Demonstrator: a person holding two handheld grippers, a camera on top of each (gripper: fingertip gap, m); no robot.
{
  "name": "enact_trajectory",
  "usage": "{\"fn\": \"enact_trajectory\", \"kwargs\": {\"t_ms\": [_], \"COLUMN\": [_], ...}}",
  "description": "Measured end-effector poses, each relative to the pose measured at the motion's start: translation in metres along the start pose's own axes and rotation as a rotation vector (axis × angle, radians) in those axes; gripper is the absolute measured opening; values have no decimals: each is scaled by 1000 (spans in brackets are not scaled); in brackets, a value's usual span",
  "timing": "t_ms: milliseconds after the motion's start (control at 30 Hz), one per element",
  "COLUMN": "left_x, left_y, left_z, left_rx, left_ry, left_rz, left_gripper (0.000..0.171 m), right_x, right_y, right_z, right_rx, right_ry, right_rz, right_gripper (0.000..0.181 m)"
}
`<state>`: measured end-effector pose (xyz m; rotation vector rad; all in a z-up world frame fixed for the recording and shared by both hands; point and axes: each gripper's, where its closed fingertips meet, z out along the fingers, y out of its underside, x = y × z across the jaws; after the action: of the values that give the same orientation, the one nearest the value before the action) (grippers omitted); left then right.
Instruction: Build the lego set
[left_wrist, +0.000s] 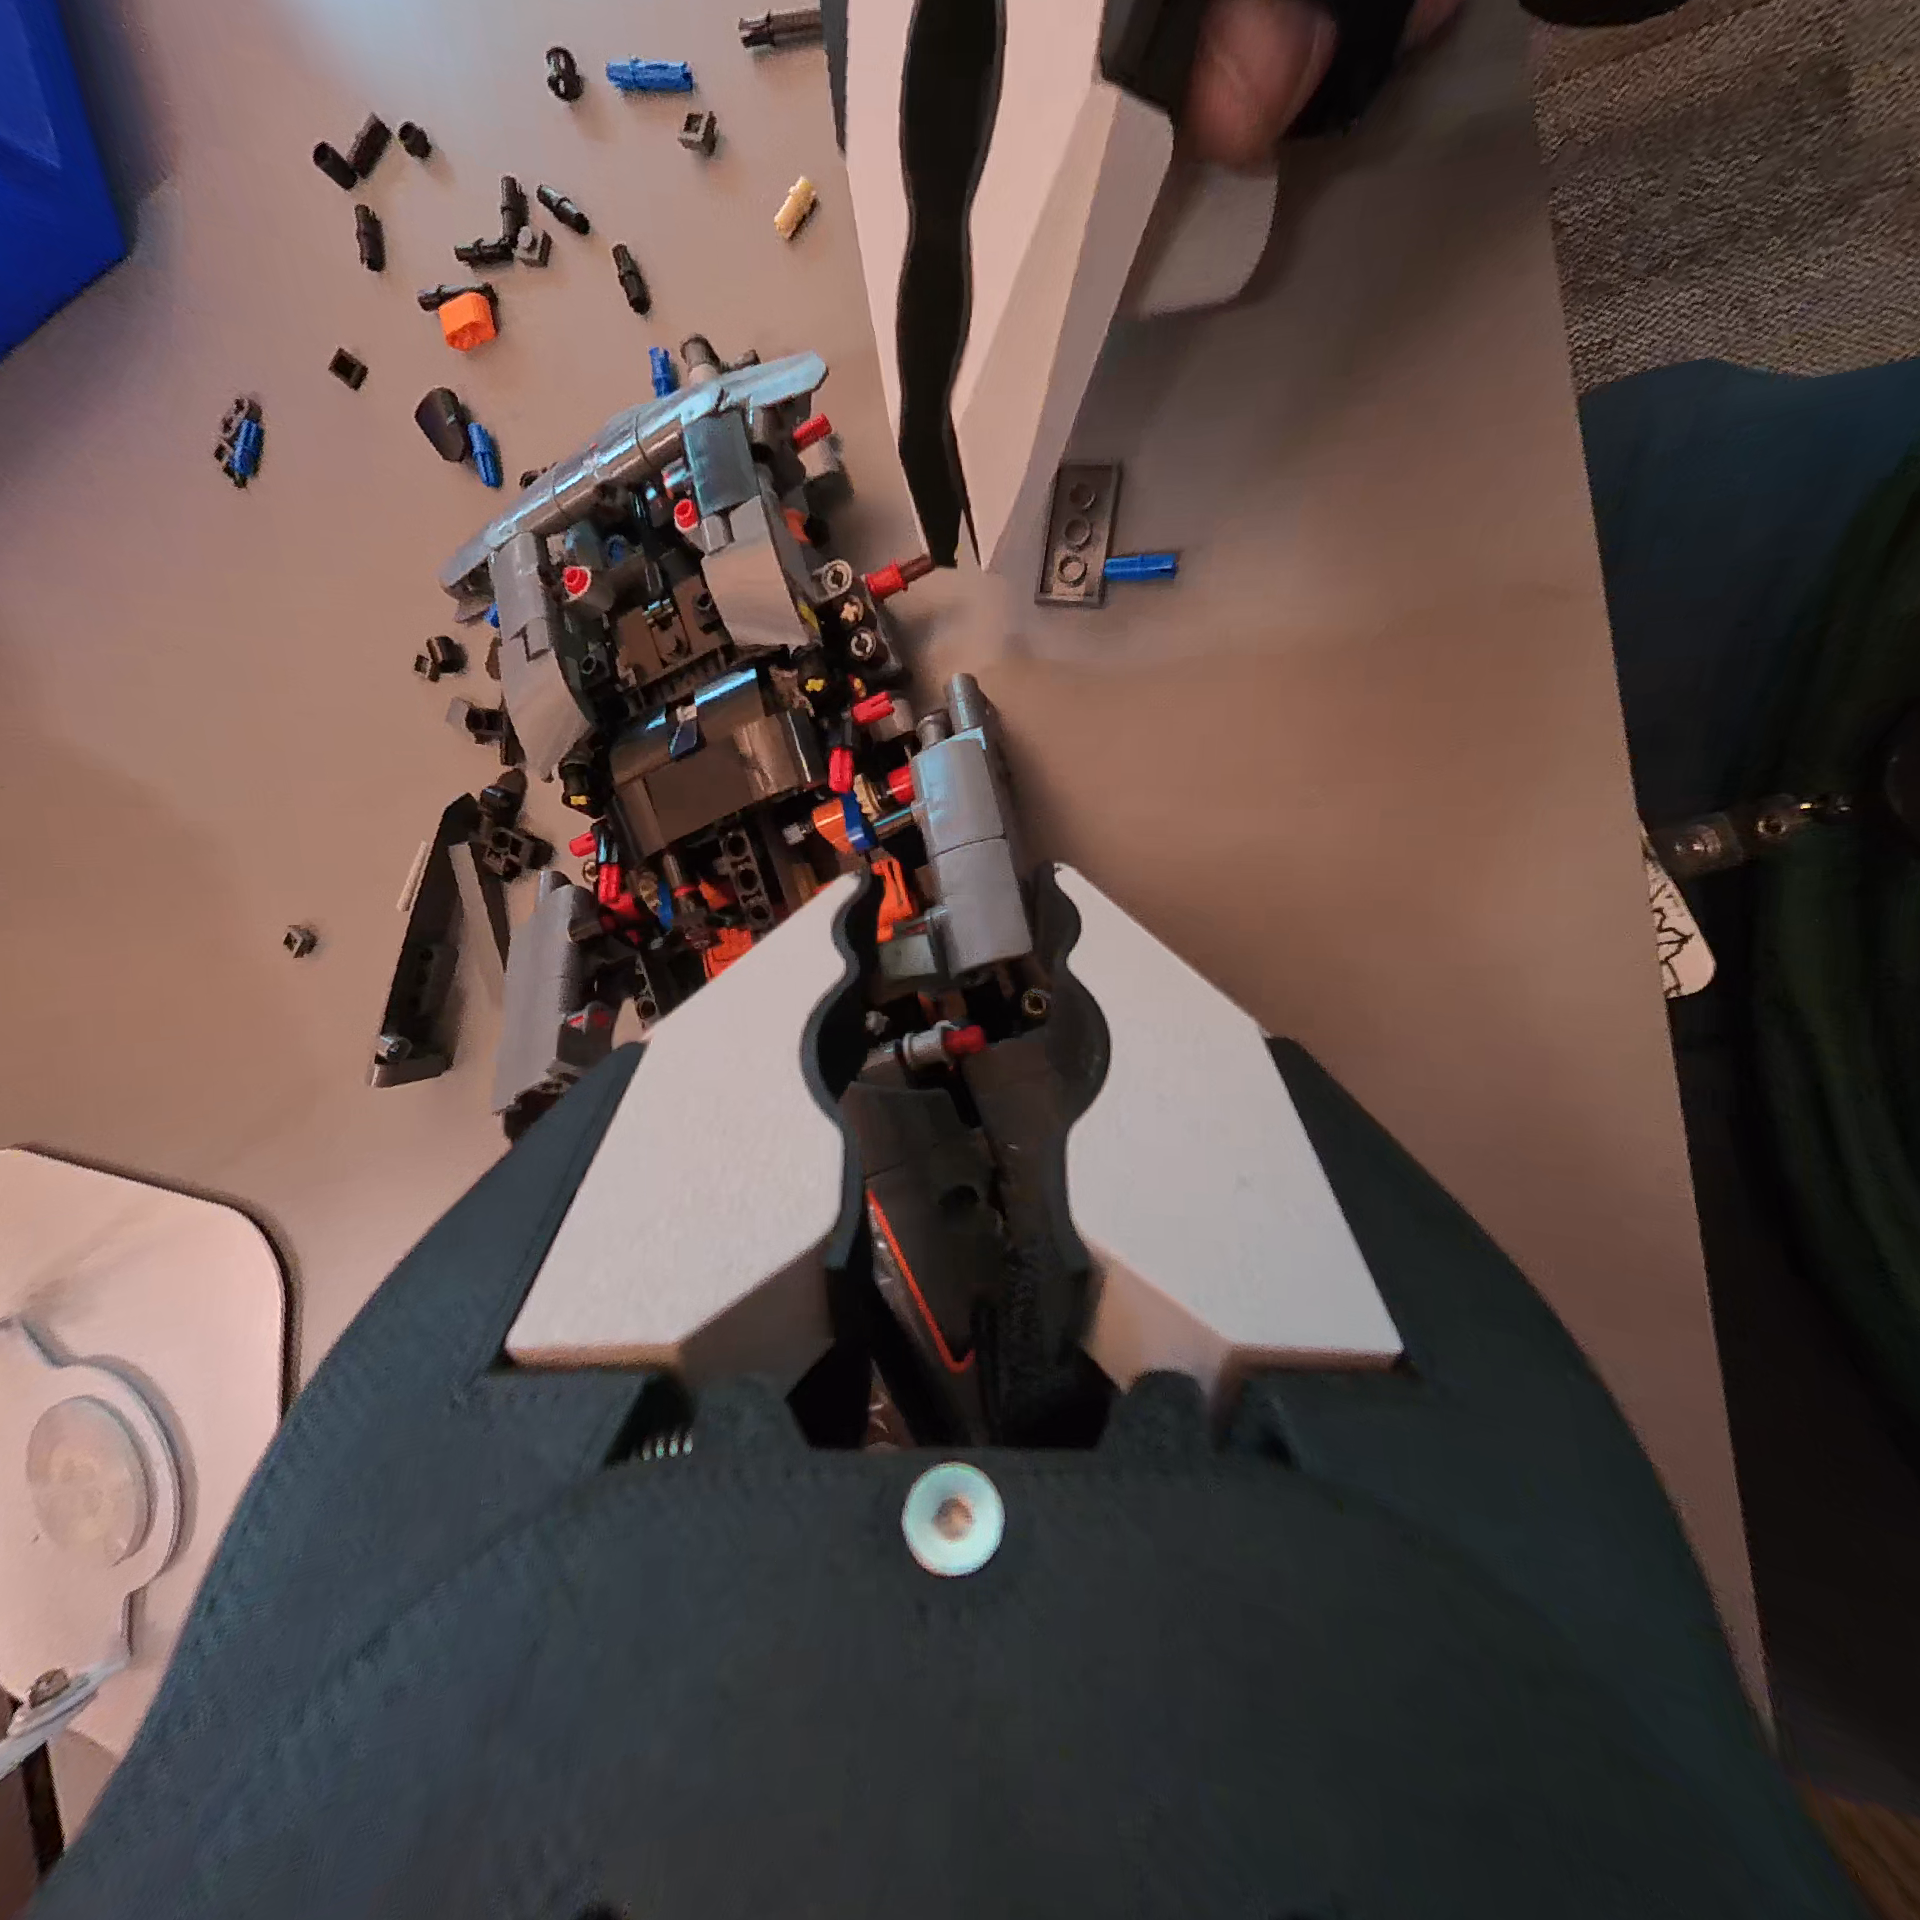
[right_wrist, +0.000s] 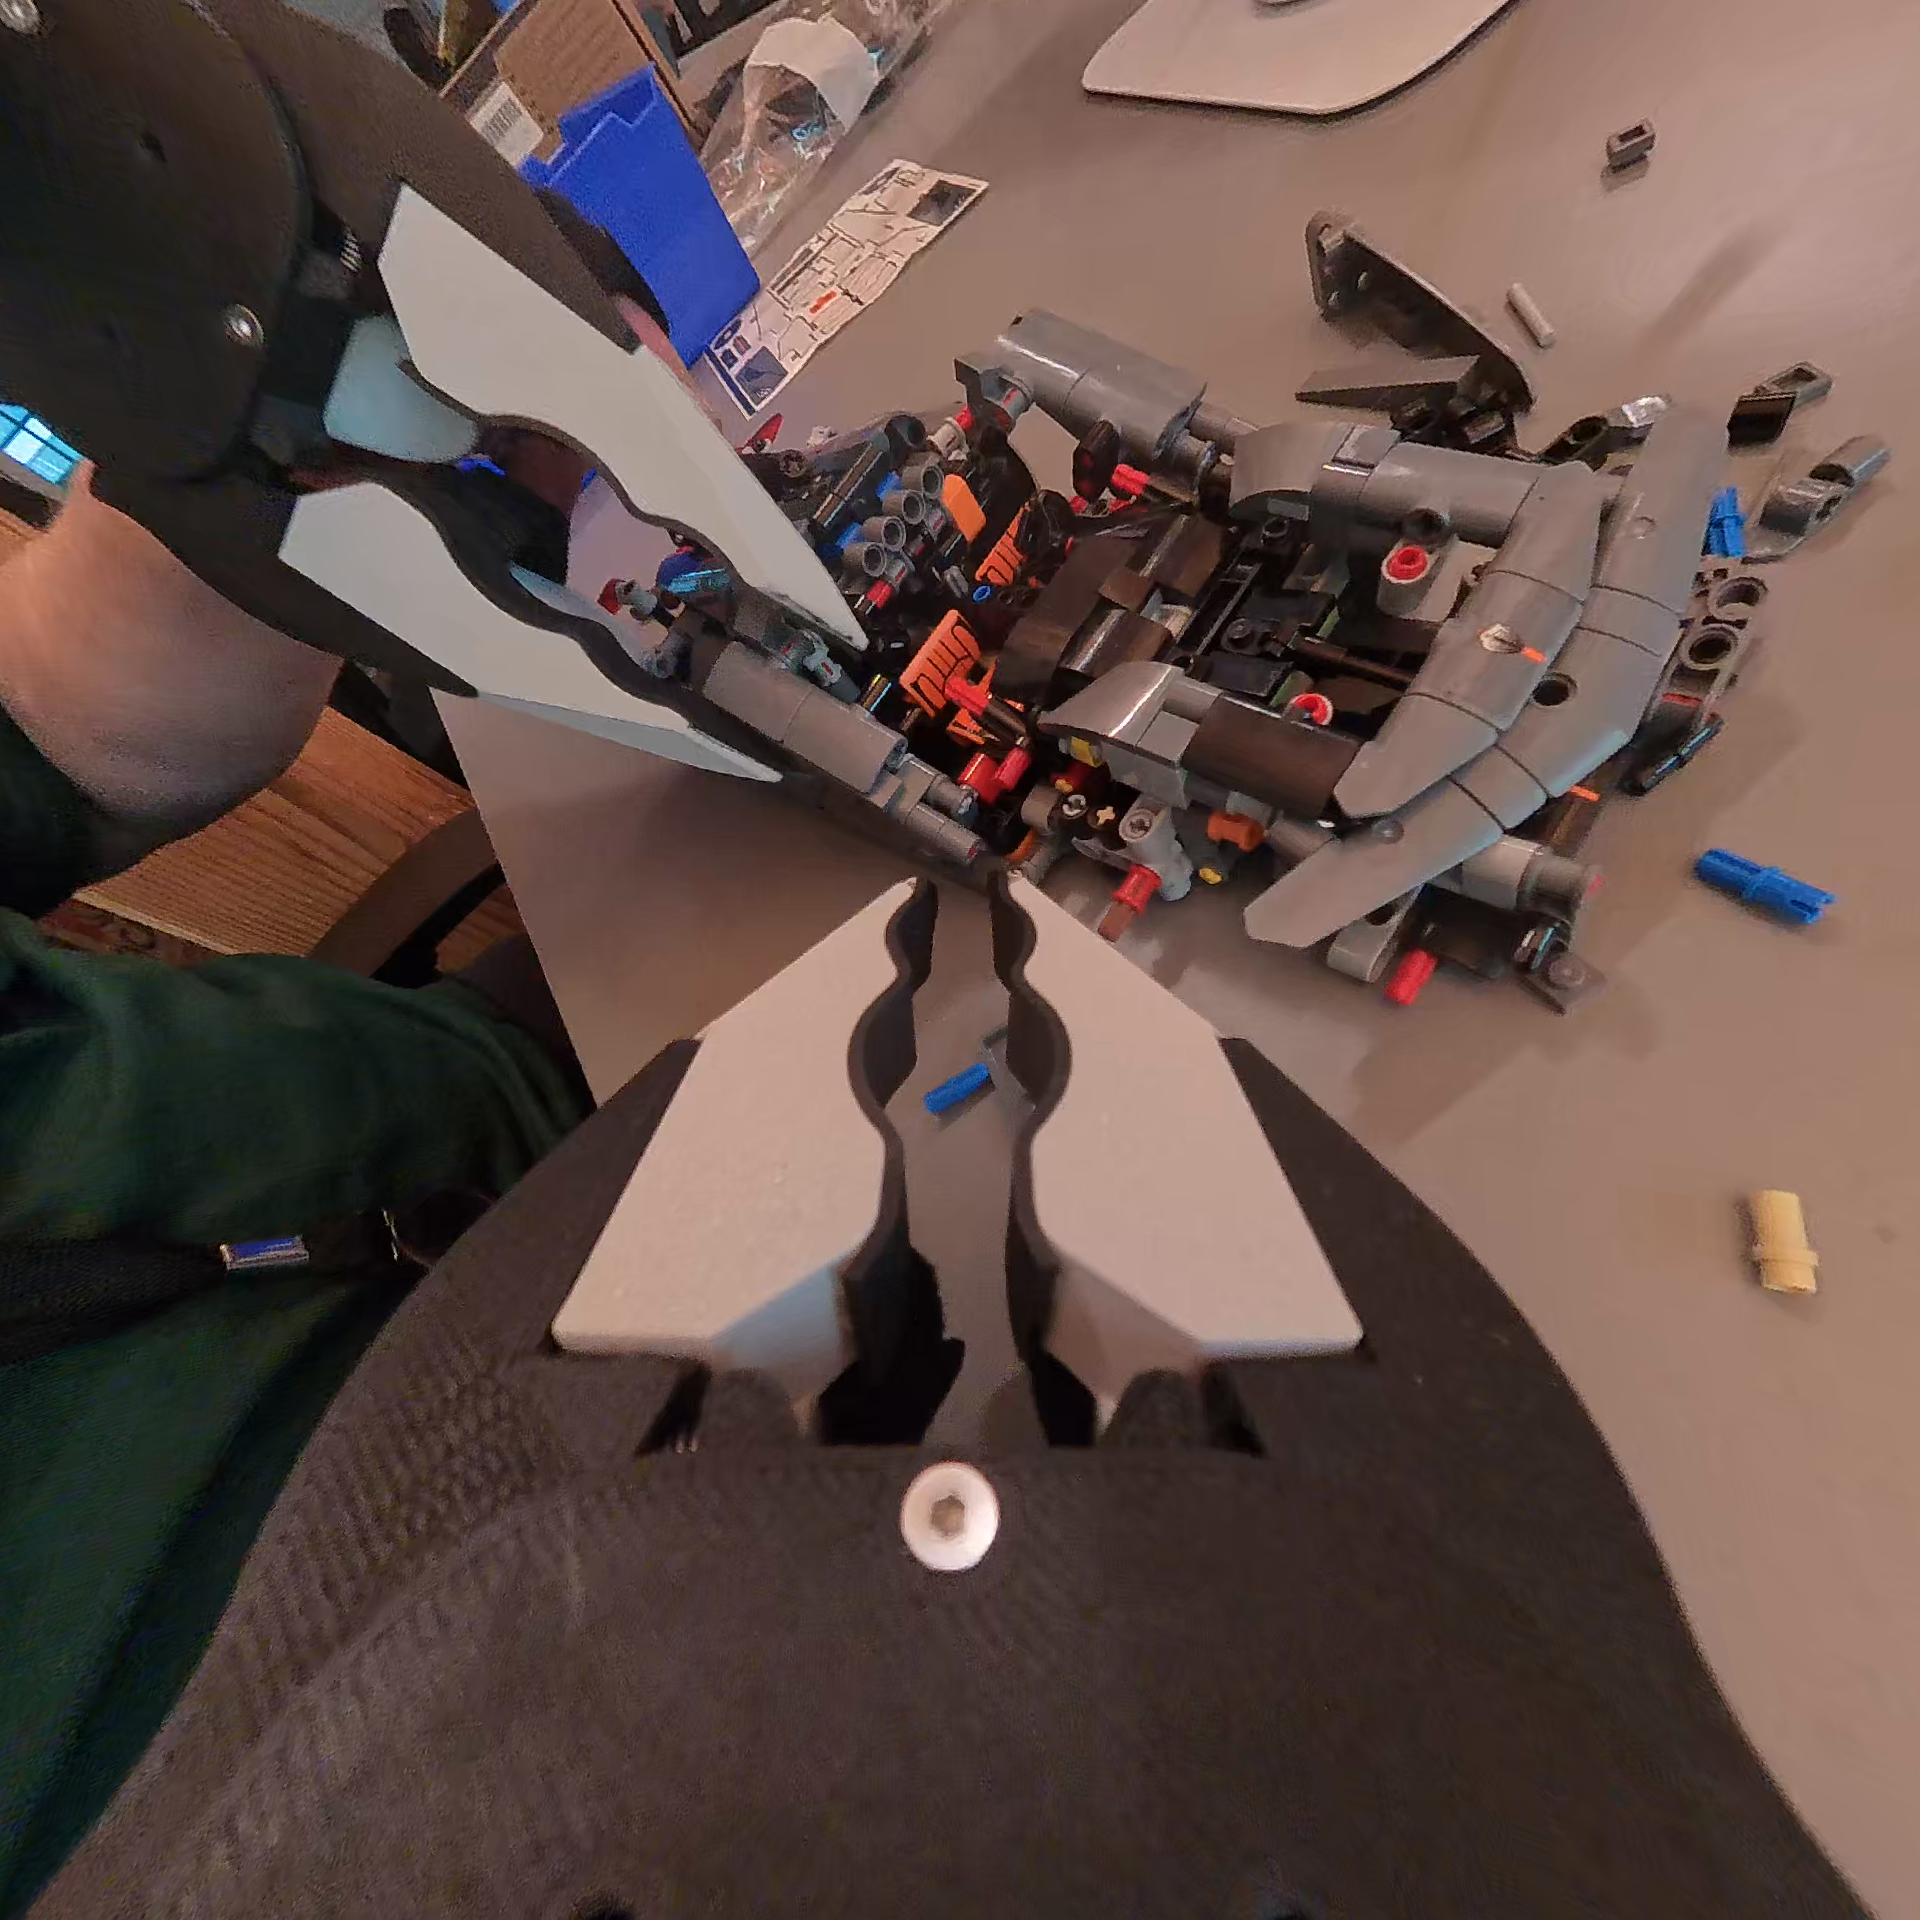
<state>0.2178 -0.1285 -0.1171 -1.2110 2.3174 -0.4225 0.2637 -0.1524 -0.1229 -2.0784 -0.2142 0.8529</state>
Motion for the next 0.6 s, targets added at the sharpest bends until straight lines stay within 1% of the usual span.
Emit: {"fn": "enact_trajectory", "kwargs": {"t_ms": [267, 600], "left_x": [3, 3], "left_y": [6, 9], "left_z": [2, 3], "left_rx": [8, 15], "left_ry": [-48, -46], "left_rz": [-32, -40], "left_gripper": [28, 27], "right_x": [-3, -3], "right_y": [1, 0], "right_z": [0, -1], "right_rx": [-6, 5], "right_ry": [-22, -40], "right_rz": [0, 15], "right_gripper": [8, 8]}}
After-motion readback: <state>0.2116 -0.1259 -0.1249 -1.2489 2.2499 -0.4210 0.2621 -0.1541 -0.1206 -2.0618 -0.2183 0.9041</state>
